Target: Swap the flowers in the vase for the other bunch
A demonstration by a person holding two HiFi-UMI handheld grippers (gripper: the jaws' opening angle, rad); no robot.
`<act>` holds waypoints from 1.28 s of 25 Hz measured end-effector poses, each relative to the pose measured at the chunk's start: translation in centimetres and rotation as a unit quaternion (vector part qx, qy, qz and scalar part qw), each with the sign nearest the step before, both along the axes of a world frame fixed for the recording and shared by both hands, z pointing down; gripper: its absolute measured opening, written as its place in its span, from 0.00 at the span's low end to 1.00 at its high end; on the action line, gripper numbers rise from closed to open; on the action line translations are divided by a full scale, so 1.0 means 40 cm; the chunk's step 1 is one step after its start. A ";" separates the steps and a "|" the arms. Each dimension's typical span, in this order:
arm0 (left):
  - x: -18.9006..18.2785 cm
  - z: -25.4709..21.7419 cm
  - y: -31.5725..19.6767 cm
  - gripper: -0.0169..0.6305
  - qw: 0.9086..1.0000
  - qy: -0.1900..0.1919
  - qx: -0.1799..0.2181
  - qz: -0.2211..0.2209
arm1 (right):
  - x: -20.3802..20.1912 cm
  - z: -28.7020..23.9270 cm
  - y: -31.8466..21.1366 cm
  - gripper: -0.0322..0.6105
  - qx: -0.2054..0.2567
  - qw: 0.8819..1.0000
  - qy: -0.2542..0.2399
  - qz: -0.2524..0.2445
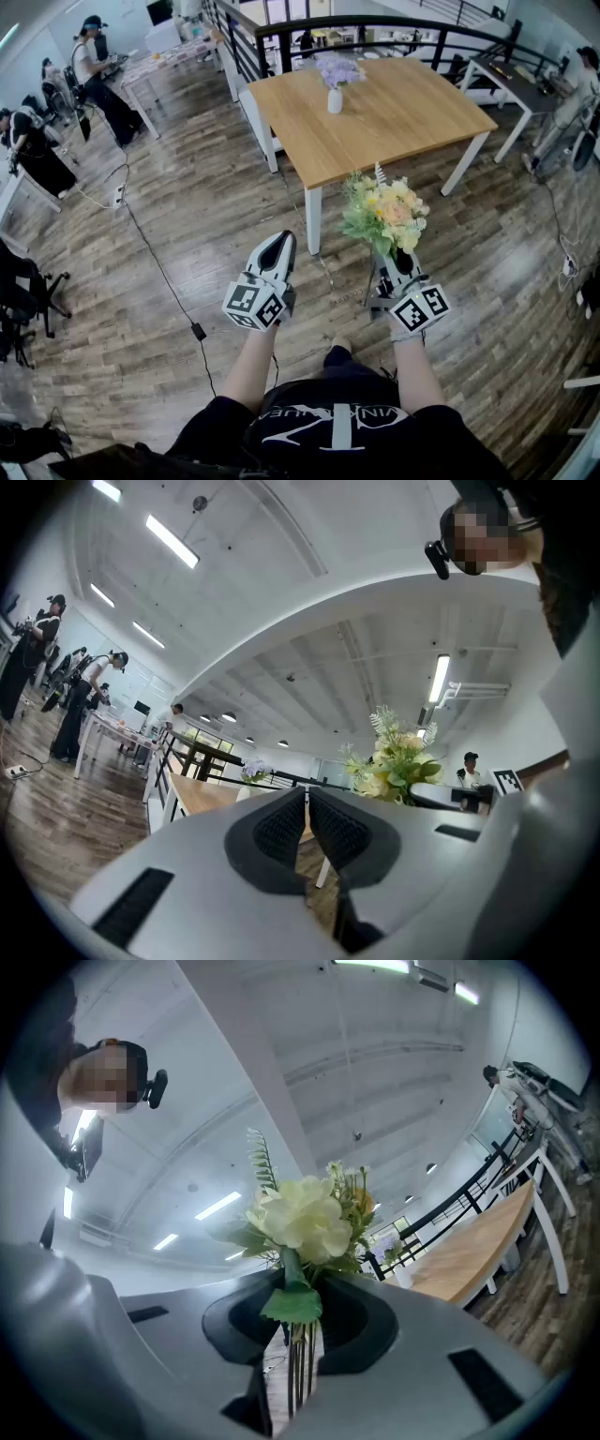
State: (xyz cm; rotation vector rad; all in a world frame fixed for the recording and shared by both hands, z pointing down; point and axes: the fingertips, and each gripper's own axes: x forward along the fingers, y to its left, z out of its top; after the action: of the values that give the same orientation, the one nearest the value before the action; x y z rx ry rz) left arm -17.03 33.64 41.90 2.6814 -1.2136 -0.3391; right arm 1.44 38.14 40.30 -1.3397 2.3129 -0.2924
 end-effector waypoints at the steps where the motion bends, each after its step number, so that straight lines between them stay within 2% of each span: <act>1: 0.012 0.004 -0.012 0.06 1.000 -0.002 0.000 -0.002 | 0.013 0.002 -0.013 0.19 0.001 1.000 0.003 0.003; 6: 0.052 0.024 -0.072 0.06 1.000 -0.017 -0.001 -0.018 | 0.075 0.018 -0.077 0.19 0.000 1.000 0.021 0.014; 11: 0.015 0.052 -0.097 0.06 0.999 -0.023 -0.001 -0.048 | 0.114 0.057 -0.097 0.19 -0.004 0.999 0.016 0.028; 14: 0.056 0.039 -0.142 0.06 0.998 -0.023 -0.006 -0.060 | 0.176 0.052 -0.141 0.19 -0.012 0.999 0.015 0.028; 32: 0.159 0.065 -0.244 0.06 0.996 -0.012 -0.018 -0.086 | 0.302 0.083 -0.250 0.20 -0.019 1.000 -0.002 0.021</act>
State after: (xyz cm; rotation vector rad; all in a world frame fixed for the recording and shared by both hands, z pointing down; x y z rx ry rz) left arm -10.65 23.89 44.48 2.5633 -1.4471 -0.3066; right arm 13.52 28.13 43.61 -1.4028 2.2833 -0.3281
